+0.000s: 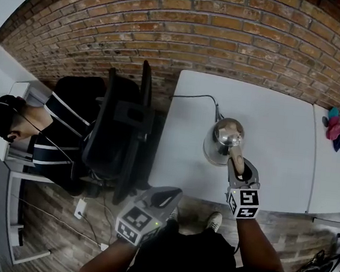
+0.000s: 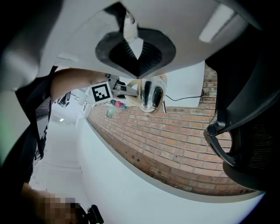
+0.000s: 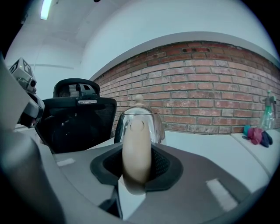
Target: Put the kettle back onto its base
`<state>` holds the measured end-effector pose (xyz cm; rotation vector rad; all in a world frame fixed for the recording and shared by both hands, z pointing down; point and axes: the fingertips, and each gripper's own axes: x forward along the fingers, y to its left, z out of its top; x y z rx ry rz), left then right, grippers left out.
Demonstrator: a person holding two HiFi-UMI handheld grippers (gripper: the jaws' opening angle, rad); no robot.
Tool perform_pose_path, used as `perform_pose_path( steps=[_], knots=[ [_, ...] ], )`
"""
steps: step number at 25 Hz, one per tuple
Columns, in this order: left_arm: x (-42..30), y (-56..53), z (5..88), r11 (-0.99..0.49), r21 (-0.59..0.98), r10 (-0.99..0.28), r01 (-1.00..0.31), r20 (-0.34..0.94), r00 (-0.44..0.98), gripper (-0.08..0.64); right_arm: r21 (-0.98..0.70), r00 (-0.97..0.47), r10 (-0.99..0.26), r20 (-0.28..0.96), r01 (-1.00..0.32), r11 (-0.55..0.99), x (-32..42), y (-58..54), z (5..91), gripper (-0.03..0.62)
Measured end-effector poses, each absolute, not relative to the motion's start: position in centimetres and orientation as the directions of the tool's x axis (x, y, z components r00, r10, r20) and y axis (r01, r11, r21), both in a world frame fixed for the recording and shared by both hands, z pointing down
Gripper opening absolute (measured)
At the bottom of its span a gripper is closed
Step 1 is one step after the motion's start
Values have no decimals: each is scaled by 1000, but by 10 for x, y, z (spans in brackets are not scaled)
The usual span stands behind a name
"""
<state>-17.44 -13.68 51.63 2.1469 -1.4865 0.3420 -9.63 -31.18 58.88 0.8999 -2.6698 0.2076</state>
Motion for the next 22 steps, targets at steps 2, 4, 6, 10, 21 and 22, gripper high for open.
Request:
perform_pose_path(
  steps=[2,4,6,10,21,22],
  knots=[
    [-175,-135,516,-274,259,-800,-926,474,369,1,-29,-749,-564,347,-610,792,-94,-309,593,129],
    [-176,-134,516,-271,258,-802,-927,472,366,1,-21,-743,-563,363,-610,792,-90,-306,601,129],
    [-176,-134,515,-270,258,-804,-928,470,364,1,-11,-736,-562,377,-611,792,-87,-303,606,129],
    [-172,-135,514,-280,259,-803,-924,465,374,1,2,-732,-563,383,-609,793,-87,-302,609,129],
    [-163,-131,511,-305,261,-799,-916,454,395,1,23,-713,-526,464,-583,812,-80,-294,621,187],
    [-162,-131,510,-306,262,-800,-915,450,396,1,32,-711,-525,468,-579,814,-79,-292,620,195]
  ],
)
